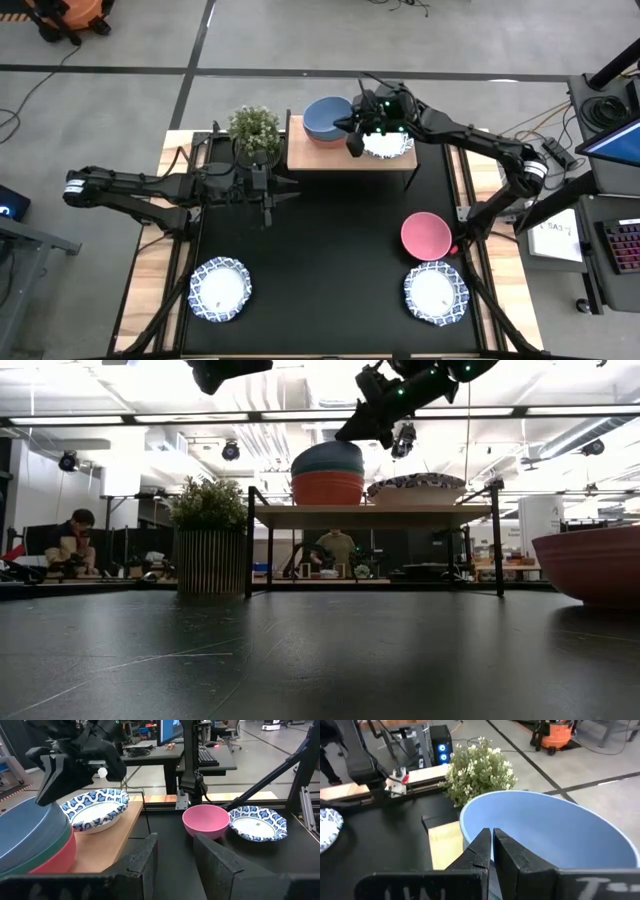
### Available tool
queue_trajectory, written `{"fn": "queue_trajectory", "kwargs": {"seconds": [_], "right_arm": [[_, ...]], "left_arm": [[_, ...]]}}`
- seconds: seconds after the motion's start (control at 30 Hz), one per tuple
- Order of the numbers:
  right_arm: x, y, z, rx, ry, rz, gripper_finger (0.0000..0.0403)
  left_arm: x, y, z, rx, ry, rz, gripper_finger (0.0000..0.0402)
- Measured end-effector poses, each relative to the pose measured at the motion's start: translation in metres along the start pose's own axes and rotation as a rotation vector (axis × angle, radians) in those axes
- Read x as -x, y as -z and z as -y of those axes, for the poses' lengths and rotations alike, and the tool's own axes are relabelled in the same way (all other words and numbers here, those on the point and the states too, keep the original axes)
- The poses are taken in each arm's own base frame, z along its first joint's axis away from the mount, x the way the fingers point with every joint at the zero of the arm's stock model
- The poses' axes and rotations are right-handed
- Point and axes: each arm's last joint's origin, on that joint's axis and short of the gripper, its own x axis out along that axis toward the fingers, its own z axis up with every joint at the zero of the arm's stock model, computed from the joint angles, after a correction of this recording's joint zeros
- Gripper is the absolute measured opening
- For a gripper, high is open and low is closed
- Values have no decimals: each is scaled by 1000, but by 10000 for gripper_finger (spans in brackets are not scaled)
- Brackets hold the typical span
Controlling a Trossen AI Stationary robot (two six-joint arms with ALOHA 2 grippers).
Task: Place and stack bowls onto a shelf
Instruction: Stack the blue bowl on top of the green bowl on the shelf
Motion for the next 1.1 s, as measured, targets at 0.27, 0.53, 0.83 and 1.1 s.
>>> {"fn": "queue_trajectory", "kwargs": {"seconds": [0.27, 0.53, 0.83, 1.1], "right_arm": [[1, 7, -6, -29, -16, -49, 9], [-3, 17, -8, -44, -16, -79, 9], [8, 7, 6, 49, 125, 3, 9], [-3, 24, 28, 35, 170, -28, 9]], "left_arm": [[-1, 1, 0, -2, 1, -10, 109], [-1, 3, 1, -3, 1, -16, 109], [-2, 4, 1, -1, 2, -22, 109], [-2, 4, 1, 3, 2, -21, 109]]}}
